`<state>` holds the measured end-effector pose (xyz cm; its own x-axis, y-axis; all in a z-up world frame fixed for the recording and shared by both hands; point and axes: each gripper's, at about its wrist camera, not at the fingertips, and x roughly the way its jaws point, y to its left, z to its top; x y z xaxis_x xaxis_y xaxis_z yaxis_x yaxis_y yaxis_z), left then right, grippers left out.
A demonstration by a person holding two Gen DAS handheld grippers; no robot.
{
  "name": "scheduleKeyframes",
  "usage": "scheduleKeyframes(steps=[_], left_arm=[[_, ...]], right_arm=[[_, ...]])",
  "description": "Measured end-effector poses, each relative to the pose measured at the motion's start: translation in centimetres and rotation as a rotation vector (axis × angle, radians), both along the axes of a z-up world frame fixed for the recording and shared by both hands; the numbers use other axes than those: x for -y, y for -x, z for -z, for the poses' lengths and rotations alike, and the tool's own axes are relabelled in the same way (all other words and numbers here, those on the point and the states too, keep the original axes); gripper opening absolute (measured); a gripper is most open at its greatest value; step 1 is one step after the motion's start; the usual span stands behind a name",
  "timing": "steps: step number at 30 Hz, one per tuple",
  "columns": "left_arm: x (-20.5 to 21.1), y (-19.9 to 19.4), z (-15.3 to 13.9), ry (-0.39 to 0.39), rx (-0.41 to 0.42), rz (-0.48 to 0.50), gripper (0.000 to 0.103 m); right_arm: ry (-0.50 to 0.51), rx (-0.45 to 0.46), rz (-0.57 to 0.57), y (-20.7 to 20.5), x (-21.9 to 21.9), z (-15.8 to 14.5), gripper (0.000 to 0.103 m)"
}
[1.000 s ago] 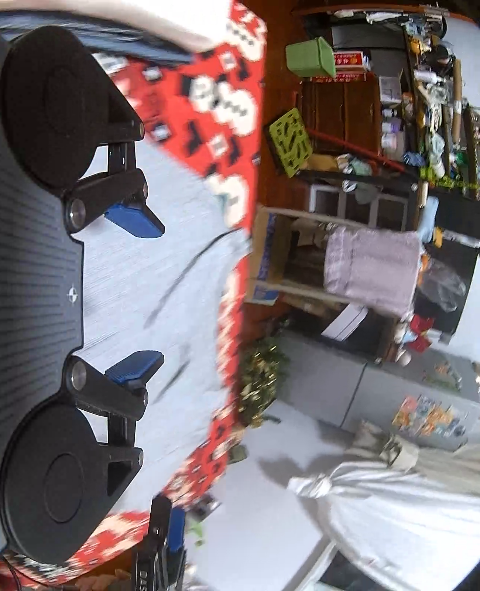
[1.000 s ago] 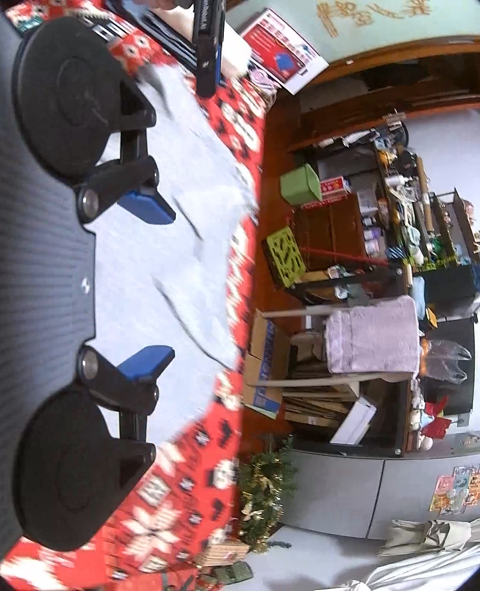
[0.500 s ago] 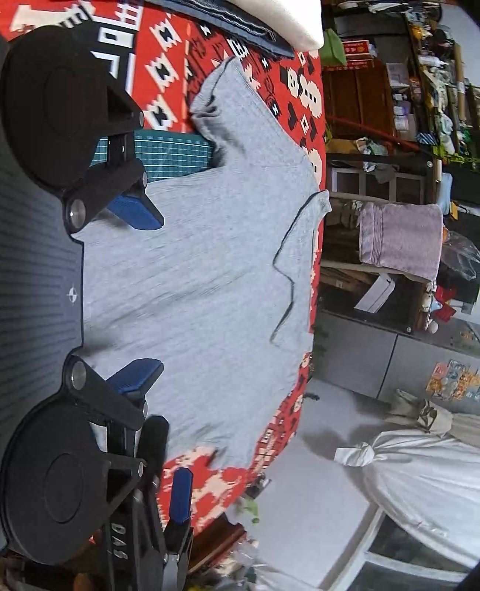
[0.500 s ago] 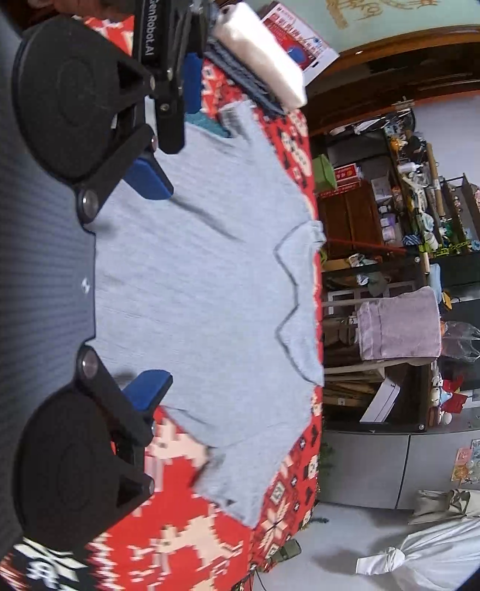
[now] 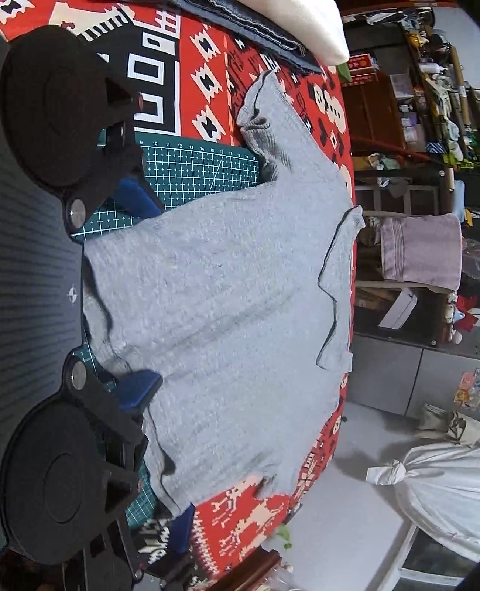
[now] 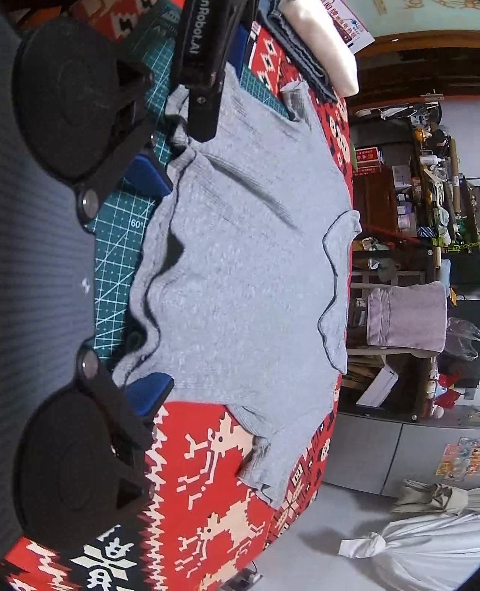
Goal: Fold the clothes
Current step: 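Position both open tools at the hem of the flattened shirt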
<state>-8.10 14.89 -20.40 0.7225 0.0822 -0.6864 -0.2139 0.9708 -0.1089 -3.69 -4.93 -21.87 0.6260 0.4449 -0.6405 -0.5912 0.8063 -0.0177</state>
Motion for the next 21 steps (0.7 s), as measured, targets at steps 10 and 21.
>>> scheduleKeyframes(steps=[10,21], left_arm=[[0.44,0.25,0.39,-0.019,0.004,-0.011,0.103],[0.82,-0.48,0.02,-0.036,-0.058,-0.019,0.103]], right_arm=[[-0.022,0.013,0.003,-0.34,0.48,-0.24,0.103],[0.011,0.002,-0.001,-0.55,0.35,-0.78,0.103]])
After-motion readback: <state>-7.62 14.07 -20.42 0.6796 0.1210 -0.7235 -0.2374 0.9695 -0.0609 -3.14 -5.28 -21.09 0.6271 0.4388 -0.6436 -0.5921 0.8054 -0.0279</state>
